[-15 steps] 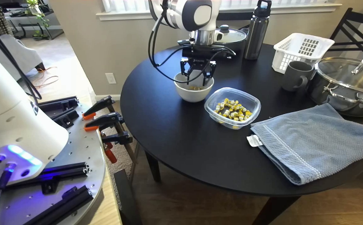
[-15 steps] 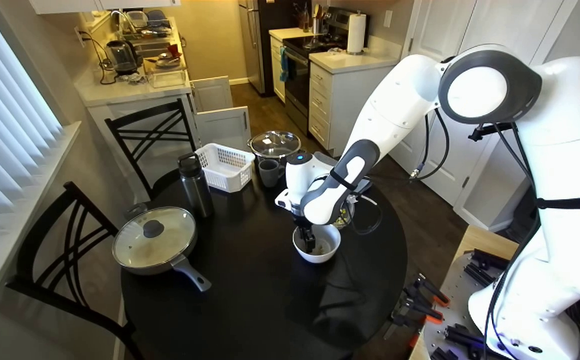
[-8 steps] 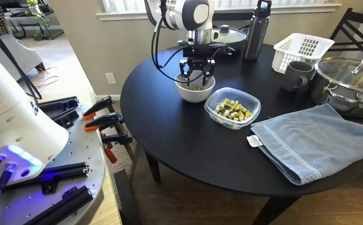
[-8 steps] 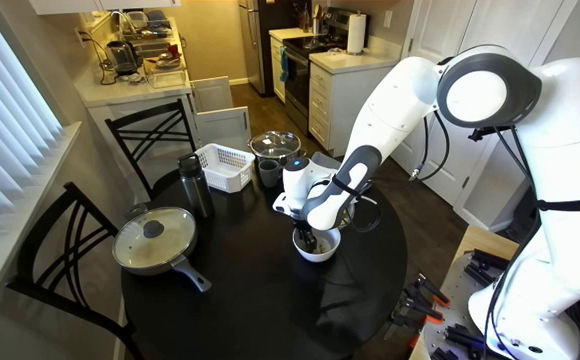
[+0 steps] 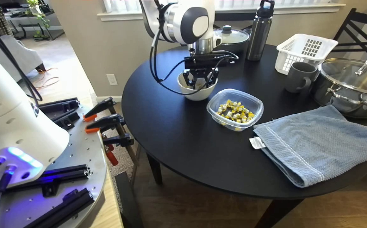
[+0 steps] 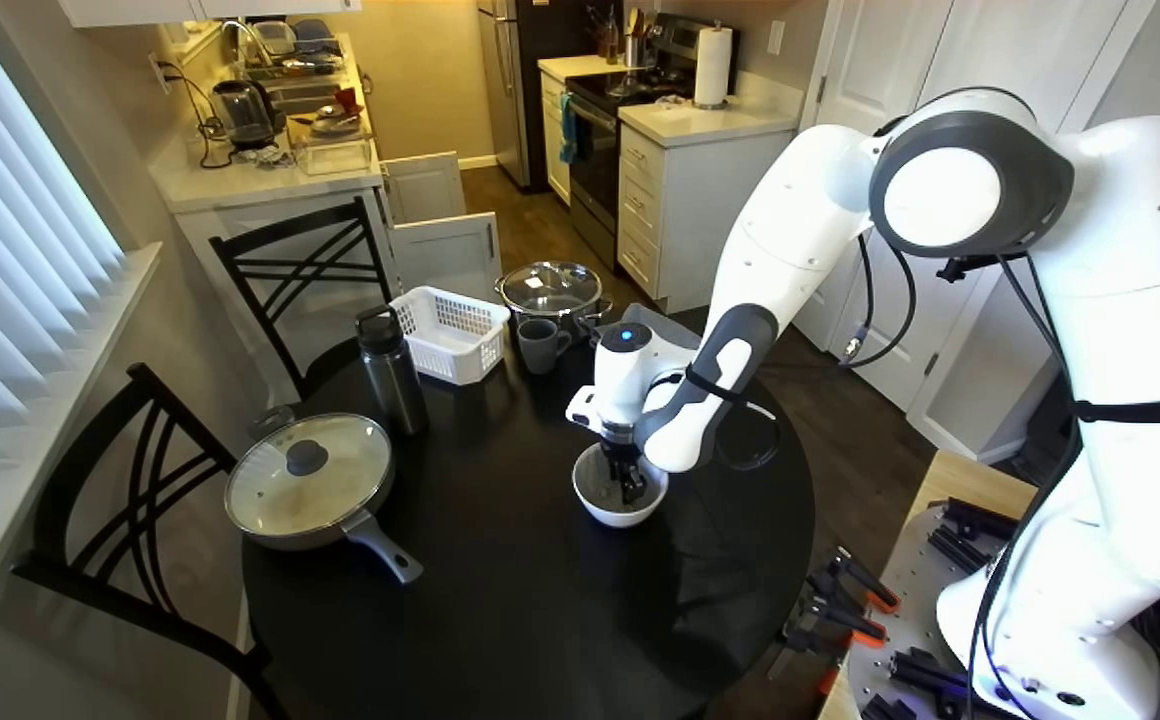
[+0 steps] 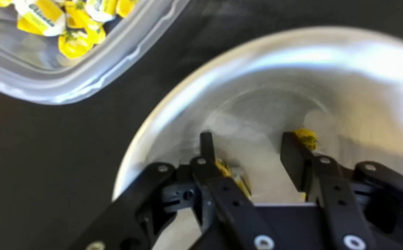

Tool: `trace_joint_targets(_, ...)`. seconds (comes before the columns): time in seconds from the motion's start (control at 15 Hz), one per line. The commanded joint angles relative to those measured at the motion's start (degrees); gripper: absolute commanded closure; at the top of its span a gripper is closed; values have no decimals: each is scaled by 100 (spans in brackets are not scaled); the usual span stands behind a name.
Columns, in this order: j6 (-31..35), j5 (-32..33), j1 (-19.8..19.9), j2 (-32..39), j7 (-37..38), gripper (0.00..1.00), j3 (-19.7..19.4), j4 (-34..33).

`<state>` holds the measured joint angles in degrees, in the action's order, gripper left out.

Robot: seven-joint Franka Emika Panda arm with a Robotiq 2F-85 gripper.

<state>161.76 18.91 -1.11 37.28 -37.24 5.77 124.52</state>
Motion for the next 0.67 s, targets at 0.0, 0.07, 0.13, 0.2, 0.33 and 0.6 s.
trace_joint_targets(0.0, 645, 228, -30, 33, 174, 50, -144, 495)
trace_joint_targets(0.07, 817, 265, -29, 10, 152, 70, -169, 580)
trace_joint_targets(0.13, 934, 312, -38, -24, 151, 75, -210, 642)
trace_joint_targets(0.2, 1036, 349, -44, -50, 156, 81, -244, 688)
trace_joint_targets(0.33, 1204, 424, -46, -117, 163, 95, -310, 752)
trace_joint_targets(0.6, 1344, 361, 162, -261, 82, 100, -146, 808)
